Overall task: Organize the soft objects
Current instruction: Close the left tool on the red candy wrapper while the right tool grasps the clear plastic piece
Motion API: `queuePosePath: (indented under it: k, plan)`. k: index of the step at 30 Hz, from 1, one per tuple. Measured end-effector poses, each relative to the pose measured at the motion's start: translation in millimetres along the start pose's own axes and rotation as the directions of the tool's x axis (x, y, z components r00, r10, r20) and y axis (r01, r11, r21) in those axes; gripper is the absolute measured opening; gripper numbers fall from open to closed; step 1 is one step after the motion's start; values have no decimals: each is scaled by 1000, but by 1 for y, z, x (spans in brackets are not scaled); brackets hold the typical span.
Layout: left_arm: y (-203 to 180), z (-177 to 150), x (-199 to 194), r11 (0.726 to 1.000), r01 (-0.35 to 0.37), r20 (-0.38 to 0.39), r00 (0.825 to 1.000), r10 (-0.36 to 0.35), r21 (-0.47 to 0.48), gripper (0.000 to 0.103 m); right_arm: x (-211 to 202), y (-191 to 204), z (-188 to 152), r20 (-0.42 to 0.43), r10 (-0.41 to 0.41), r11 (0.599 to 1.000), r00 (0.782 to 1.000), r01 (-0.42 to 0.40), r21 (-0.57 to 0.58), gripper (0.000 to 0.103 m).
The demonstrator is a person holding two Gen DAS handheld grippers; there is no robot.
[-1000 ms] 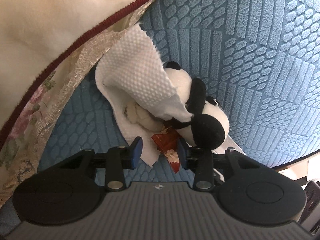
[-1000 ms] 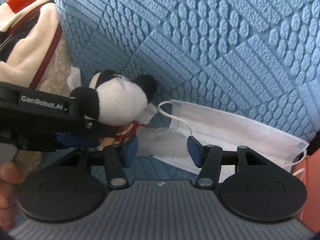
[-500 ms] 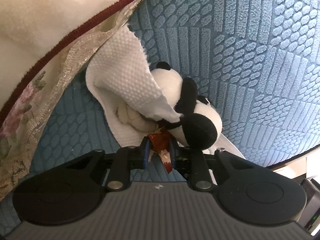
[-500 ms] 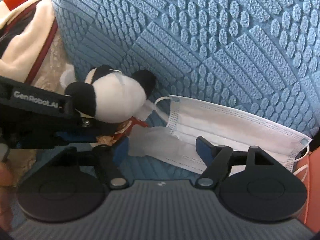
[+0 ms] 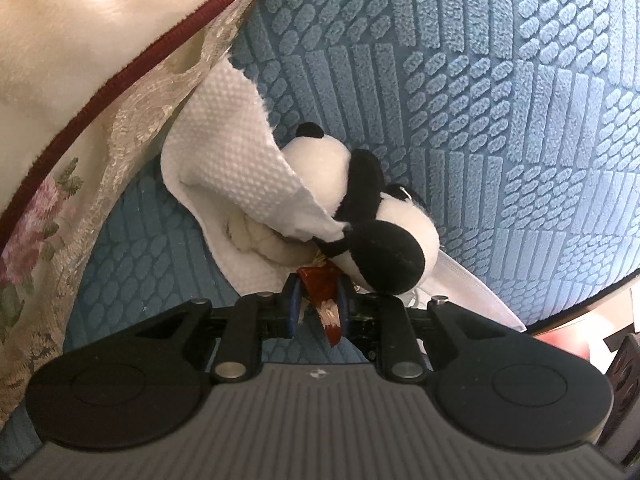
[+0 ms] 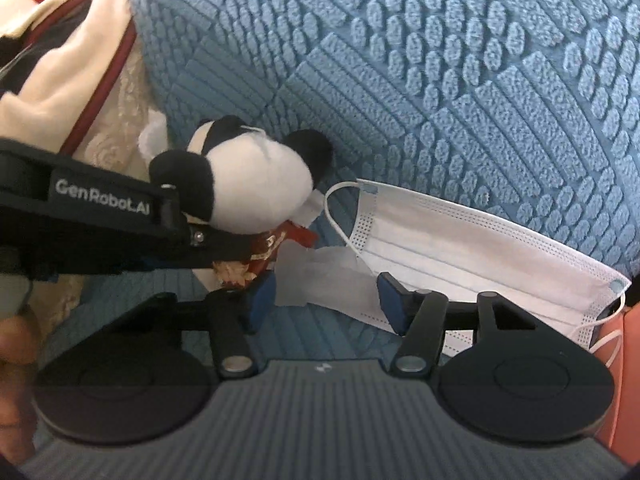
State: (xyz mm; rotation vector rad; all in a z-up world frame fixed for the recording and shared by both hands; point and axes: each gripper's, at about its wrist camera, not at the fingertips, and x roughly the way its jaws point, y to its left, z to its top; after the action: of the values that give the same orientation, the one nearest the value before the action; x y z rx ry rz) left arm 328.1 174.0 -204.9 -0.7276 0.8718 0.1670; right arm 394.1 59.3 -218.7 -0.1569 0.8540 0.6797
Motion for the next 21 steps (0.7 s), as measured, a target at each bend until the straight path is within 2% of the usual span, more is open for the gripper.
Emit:
queuePosePath:
  k: [9,12,14,15,17,21]
  plan:
    - [11,3,8,999,33,-14,999,-34,-36,24,2,-4,-8,10,31,997,999,-31,64,58]
    - [14,0,12,997,47,-21,999,-49,-66,27,3,-5,-9,8,30,999,1000,-30,44,58]
    - [11,-3,15,998,37,-16,999,-38,-44,27,3,-7,-12,5,22,999,1000,-22,31,56]
    - [8,-5,15,999,28,-14,1000,-28,-21,27,4,-6,-12,2,21,999,1000,-21,26,55]
    - [4,-6,16,1000,16,-14,1000,-16,9,27,2,0,-12,-1,38,999,999,-37,18,40]
    - [3,-7,14,1000,12,-19,1000,-12,8,23,1,6,-8,-4,39,999,999,-39,-3,30]
